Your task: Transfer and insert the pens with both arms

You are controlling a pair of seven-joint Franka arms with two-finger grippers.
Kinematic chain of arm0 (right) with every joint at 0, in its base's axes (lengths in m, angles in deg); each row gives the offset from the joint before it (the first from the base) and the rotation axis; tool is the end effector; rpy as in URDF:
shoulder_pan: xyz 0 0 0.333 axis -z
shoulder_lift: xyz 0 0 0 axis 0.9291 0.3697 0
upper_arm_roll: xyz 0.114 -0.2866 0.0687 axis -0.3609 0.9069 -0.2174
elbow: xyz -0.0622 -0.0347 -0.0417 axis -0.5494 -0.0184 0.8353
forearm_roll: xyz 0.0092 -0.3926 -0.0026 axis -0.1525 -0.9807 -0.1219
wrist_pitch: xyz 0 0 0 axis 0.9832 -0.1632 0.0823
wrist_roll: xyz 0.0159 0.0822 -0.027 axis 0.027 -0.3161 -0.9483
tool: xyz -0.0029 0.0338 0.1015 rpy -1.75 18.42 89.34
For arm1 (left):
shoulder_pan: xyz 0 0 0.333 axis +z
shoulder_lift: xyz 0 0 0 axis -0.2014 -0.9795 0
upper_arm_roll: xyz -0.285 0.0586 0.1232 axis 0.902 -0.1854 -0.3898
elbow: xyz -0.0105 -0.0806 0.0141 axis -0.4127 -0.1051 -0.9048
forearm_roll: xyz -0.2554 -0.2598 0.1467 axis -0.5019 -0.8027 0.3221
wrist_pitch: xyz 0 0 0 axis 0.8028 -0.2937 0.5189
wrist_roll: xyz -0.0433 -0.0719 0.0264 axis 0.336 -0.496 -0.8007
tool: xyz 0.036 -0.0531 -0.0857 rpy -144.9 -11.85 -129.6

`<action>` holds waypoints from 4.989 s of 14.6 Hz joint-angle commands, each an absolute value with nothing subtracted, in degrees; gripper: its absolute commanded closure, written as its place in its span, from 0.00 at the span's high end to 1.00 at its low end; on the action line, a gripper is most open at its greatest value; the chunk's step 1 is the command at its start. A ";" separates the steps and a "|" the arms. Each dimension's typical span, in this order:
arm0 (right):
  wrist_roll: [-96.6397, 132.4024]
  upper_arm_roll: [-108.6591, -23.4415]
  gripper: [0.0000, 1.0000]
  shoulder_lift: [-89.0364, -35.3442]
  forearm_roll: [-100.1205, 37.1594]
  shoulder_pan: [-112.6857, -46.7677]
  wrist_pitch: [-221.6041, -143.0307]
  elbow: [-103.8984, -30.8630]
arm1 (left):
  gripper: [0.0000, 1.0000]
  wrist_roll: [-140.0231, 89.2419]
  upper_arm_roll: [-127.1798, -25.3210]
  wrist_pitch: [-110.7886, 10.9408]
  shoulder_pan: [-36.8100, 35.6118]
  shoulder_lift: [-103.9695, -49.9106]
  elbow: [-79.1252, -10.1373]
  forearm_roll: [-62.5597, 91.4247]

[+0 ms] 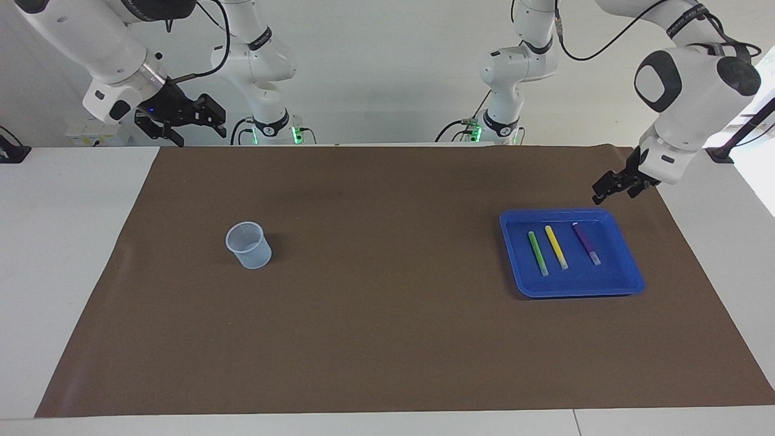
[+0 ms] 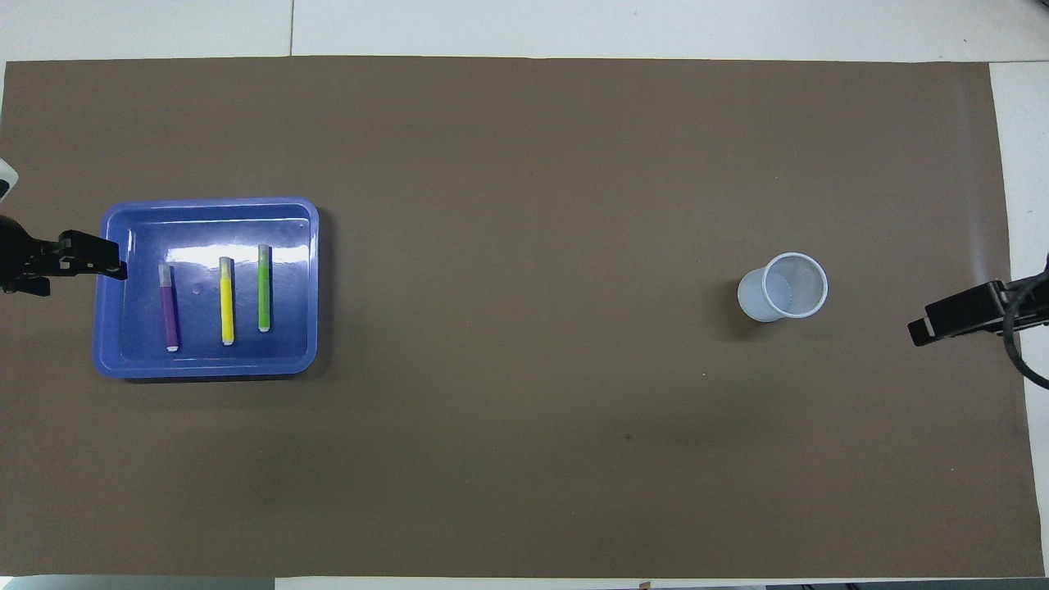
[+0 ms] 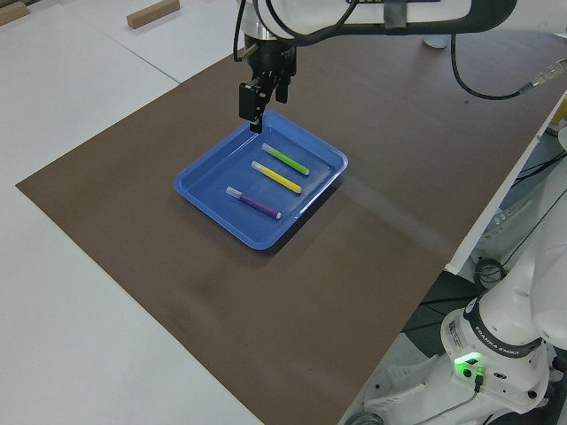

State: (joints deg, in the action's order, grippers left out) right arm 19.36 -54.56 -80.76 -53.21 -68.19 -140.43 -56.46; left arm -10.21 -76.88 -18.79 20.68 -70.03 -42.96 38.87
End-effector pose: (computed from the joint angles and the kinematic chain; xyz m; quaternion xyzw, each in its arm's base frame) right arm 0.5066 -0.0208 0.6172 -0.9880 -0.0552 0.1101 0.0927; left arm 0.5652 0.0654 0.4751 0.9976 0.0625 -0.0286 0.0092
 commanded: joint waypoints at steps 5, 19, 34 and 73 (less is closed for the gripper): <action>21.75 -56.56 1.00 -83.94 -45.74 -69.18 -150.82 -63.70 | 1.00 -7.75 -76.55 -42.57 23.92 -77.07 -52.50 39.04; 4.81 -57.18 1.00 -86.06 -26.32 -73.93 -173.07 -74.90 | 0.77 -8.01 -76.47 -40.30 21.90 -83.67 -51.54 46.07; -8.58 -57.18 1.00 -82.89 -2.76 -87.02 -193.48 -80.70 | 0.04 -7.84 -76.38 -38.98 21.99 -83.84 -50.39 45.99; -14.73 -58.32 0.73 -76.92 -0.19 -105.48 -213.87 -78.06 | 0.00 -92.74 -75.94 -18.42 -4.20 -71.10 -40.29 -2.27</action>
